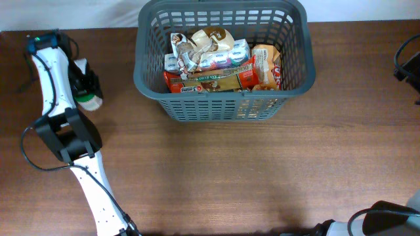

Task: Pack container
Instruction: 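Grasp the green-lidded Knorr jar with the left gripper and lift, then place the jar into the basket and withdraw the left gripper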

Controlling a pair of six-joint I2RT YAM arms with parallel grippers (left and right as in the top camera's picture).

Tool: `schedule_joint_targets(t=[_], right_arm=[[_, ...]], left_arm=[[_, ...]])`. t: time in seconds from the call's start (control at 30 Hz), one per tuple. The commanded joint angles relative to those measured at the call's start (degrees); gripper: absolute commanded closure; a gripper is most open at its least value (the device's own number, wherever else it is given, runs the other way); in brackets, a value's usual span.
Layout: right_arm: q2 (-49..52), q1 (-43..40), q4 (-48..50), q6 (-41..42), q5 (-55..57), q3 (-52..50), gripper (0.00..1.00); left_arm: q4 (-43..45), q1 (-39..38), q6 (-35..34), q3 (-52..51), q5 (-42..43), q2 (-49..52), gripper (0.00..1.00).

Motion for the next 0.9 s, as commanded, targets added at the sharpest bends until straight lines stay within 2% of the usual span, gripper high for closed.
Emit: schedule_joint_targets(t=[0.0,0.1,0.17,0.3,0.4,0.63,0.87], right_arm=[[0.22,-0.15,-0.02,-0.07,-0.31,0.44,0.01],[0.22,-0.15,0.0,-0.07,-0.31,0.44,0.01],[0.22,-0.15,0.0,-0.07,-0.31,0.44,0.01],[0.22,-0.15,-0.02,-0.07,-0.31,0.44,0.01],[0.22,-0.15,0.0,-0.07,-0.31,0.44,0.01],[0.22,-0.15,0.0,-0.07,-0.31,0.44,0.01],[0.22,-0.15,0.0,-0.07,-0.31,0.44,0.01]], left_arm=[[-0.37,-0.5,-0.79,12.48,4.13,-4.15,0.98],[0.5,-2.25,-0.13,20.55,4.48,-9.77,0.98],[3.37,-4.31,3.32,21.88,4.85,-15.76,0.98],[8.52,-11.41,15.3,21.99,5.05,-26.56,0.98],[11.1,-21.22,25.42,21.97,5.05,-32.46,0.98],[4.2,-38.95,39.76,18.03,5.05,-30.69,0.98],[2.71,-43.54,49.83,1.6,4.59,-26.38,0.98]])
